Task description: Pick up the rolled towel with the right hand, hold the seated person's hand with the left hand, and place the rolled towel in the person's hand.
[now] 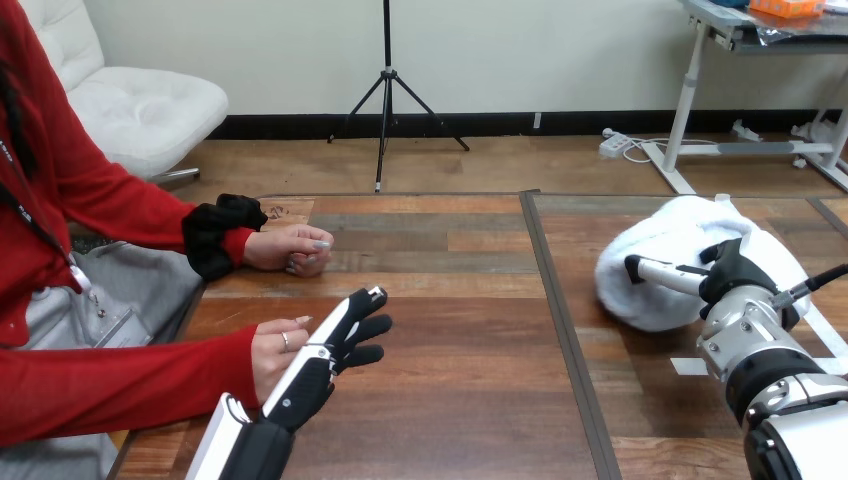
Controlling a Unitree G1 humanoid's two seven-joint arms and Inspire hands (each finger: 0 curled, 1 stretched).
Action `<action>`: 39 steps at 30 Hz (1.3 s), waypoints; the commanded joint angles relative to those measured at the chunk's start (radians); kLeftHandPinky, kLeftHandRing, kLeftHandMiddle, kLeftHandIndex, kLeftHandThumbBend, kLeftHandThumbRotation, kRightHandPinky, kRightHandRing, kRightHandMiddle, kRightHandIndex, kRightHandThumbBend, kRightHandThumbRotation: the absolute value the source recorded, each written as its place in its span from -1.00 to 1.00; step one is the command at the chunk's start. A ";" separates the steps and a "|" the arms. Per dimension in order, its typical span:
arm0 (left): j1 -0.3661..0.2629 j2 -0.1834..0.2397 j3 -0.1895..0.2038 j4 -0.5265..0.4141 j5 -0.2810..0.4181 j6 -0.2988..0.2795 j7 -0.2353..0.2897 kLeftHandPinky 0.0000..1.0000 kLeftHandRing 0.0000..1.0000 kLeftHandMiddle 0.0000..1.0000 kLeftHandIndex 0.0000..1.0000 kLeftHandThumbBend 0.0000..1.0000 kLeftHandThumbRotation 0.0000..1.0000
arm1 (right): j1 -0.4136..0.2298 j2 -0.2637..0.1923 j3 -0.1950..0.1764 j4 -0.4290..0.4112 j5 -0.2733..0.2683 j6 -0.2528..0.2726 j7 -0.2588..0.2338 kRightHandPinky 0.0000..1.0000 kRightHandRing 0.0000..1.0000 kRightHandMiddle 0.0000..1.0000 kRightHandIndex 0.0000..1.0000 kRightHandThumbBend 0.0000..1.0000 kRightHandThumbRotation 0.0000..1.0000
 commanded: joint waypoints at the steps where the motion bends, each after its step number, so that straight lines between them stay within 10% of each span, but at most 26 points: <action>1: -0.048 0.004 0.007 -0.044 -0.011 -0.021 0.004 0.61 0.76 0.86 0.85 1.00 0.10 | -0.027 0.009 0.015 -0.019 -0.017 -0.012 0.017 -0.45 -0.19 0.06 0.23 0.63 -1.00; 39: -0.076 -0.031 0.057 -0.025 0.053 -0.070 0.041 0.46 0.66 0.78 0.80 1.00 0.17 | -0.010 0.018 0.024 -0.030 -0.030 -0.131 -0.007 -0.53 -0.36 -0.15 0.37 0.63 -1.00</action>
